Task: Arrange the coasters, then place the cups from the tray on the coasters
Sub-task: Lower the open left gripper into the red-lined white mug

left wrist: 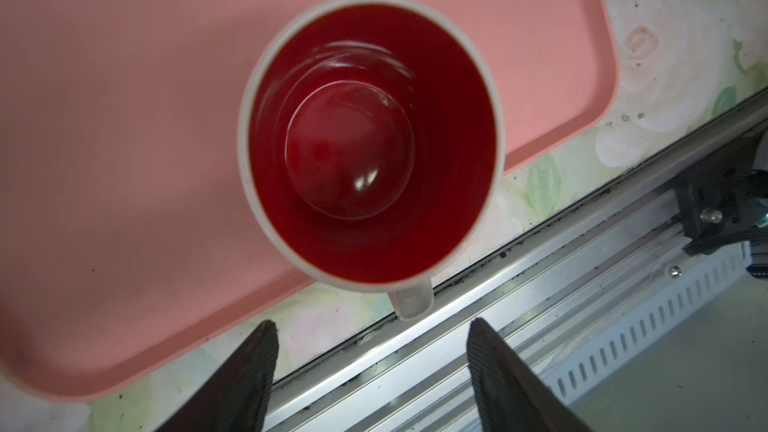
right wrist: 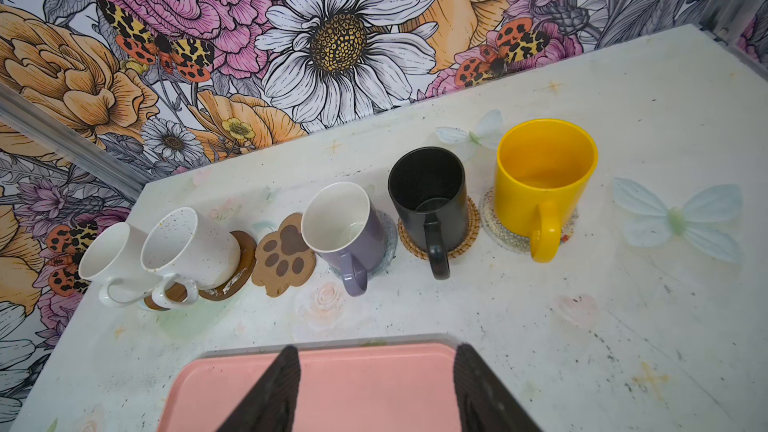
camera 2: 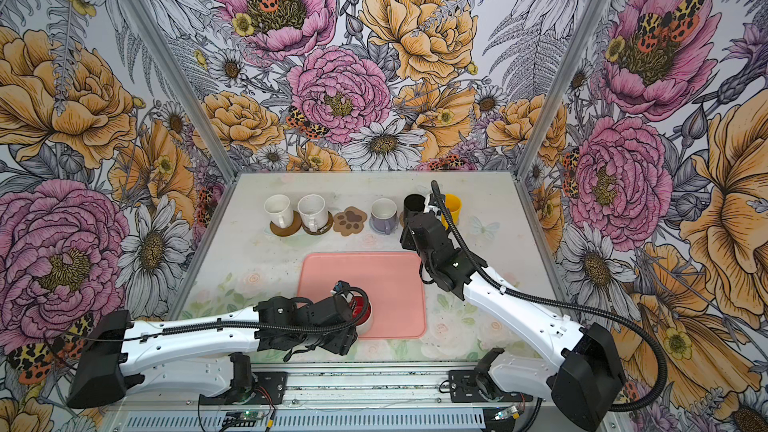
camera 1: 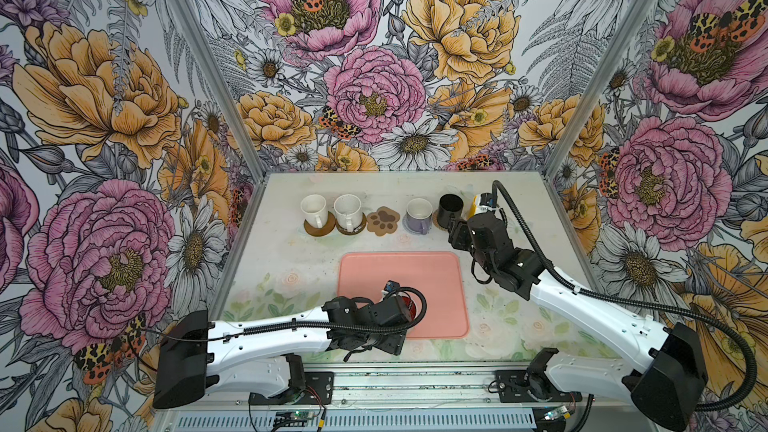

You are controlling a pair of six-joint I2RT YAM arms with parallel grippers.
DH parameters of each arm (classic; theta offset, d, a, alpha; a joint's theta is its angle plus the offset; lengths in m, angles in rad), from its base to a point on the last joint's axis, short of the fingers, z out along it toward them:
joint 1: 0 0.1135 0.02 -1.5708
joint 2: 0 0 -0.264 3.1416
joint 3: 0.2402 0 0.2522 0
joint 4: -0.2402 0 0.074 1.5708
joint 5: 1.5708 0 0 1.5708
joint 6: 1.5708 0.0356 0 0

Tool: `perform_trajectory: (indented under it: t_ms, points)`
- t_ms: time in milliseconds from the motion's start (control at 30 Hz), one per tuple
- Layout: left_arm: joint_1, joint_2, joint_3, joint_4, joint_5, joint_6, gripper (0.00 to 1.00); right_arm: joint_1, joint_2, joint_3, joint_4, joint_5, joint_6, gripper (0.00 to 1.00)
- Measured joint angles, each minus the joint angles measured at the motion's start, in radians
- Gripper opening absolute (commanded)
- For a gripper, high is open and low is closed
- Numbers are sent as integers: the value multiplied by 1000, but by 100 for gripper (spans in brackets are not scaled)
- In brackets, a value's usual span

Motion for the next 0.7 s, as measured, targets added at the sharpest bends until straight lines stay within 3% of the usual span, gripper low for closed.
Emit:
perform_trajectory:
  t_ms: [700]
  points:
    - [-1,166,13,70,42,0,72,-13,19,0,0,-1,0,61]
